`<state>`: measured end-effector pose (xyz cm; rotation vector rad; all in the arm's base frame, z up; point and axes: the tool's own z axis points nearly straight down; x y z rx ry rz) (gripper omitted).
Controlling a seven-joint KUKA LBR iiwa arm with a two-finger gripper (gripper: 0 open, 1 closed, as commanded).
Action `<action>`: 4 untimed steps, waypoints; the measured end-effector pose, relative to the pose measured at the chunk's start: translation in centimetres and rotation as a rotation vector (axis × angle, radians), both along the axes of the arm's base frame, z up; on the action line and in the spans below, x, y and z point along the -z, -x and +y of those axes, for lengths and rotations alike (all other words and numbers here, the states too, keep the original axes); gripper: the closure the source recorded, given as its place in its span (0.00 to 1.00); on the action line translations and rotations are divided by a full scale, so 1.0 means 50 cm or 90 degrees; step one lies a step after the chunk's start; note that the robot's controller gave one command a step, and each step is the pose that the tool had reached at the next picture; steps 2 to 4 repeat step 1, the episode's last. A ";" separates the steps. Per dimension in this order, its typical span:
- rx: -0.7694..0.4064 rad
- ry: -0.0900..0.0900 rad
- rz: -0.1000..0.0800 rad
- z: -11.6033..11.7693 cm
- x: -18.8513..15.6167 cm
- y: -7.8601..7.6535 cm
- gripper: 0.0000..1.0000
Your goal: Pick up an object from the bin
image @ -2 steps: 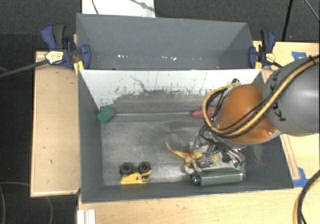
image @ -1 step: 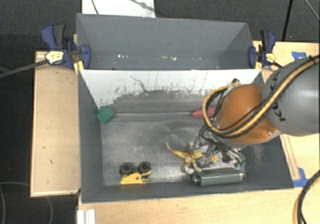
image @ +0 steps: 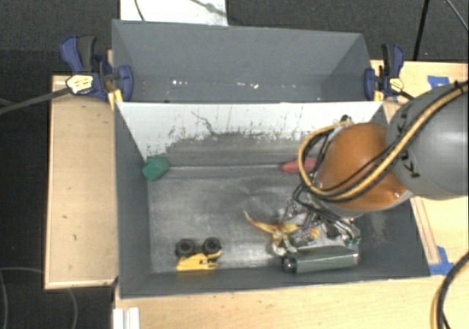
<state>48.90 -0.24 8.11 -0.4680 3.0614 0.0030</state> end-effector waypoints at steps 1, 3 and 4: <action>-0.001 0.003 0.016 -0.002 -0.035 0.005 1.00; -0.001 0.003 0.016 -0.002 -0.035 0.005 1.00; -0.001 0.003 0.016 -0.002 -0.035 0.005 1.00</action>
Offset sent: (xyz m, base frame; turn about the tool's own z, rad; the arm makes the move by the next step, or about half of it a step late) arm 0.0000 0.0000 0.0480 0.0001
